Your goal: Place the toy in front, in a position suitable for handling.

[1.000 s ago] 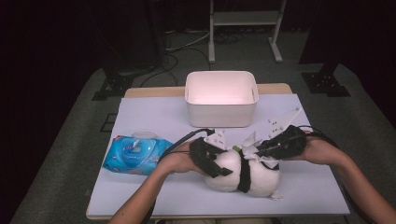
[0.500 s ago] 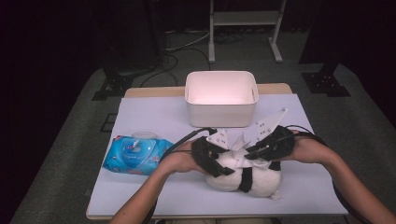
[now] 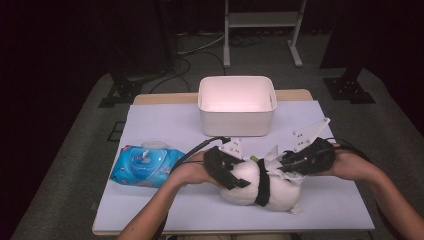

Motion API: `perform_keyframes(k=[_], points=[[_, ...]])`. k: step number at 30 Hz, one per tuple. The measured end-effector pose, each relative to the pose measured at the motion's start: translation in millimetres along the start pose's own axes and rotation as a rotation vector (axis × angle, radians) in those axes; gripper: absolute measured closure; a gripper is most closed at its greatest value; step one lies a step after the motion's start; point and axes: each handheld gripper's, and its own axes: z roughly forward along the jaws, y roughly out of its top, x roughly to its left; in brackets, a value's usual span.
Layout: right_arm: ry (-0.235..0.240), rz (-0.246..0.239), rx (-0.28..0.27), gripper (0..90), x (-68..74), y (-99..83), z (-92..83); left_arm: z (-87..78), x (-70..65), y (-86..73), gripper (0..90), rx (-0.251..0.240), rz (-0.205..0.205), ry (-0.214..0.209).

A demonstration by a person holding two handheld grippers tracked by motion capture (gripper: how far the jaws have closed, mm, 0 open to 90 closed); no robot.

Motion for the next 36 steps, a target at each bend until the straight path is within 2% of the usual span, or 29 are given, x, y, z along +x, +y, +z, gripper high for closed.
perform_keyframes(k=[4,7,8,14,22,27,29,32,33,34,36], points=[[0.002,0.013,-0.013,80.1,0.9,-4.8,0.5,-0.8,0.9,0.1,27.5,-0.006,0.008,-0.013],[0.002,0.015,-0.016,80.2,1.0,-6.3,1.0,-1.4,2.8,-0.4,23.8,-0.01,-0.002,-0.015],[0.002,0.018,-0.019,80.2,1.2,-8.5,1.2,-2.5,4.9,-1.7,19.6,-0.013,-0.012,-0.012],[0.001,0.026,-0.028,80.2,1.0,-16.9,-3.2,-7.1,9.5,-6.2,17.6,-0.051,-0.036,-0.029],[-0.003,0.033,-0.027,80.3,1.9,-23.3,-6.6,-9.9,14.4,-13.3,13.0,-0.059,-0.067,-0.035],[-0.003,0.03,-0.023,80.3,1.2,-25.4,-7.9,-8.4,17.5,-18.3,11.0,-0.056,-0.077,-0.06],[-0.003,0.044,-0.023,80.3,1.6,-26.4,-8.3,-7.3,18.3,-20.6,11.4,-0.061,-0.079,-0.072],[-0.003,0.039,-0.021,80.2,1.2,-26.1,-7.6,-6.0,18.6,-22.4,26.3,-0.064,-0.077,-0.08],[-0.003,0.039,-0.021,80.2,1.2,-26.1,-7.6,-6.9,18.2,-22.2,26.3,-0.071,-0.085,-0.078],[-0.011,0.035,-0.026,80.3,0.7,-24.0,-7.5,-9.8,17.7,-21.2,34.2,-0.078,-0.074,-0.067],[-0.012,0.032,-0.029,80.3,0.1,-22.7,-7.8,-12.0,17.2,-19.9,36.6,-0.088,-0.082,-0.063]])
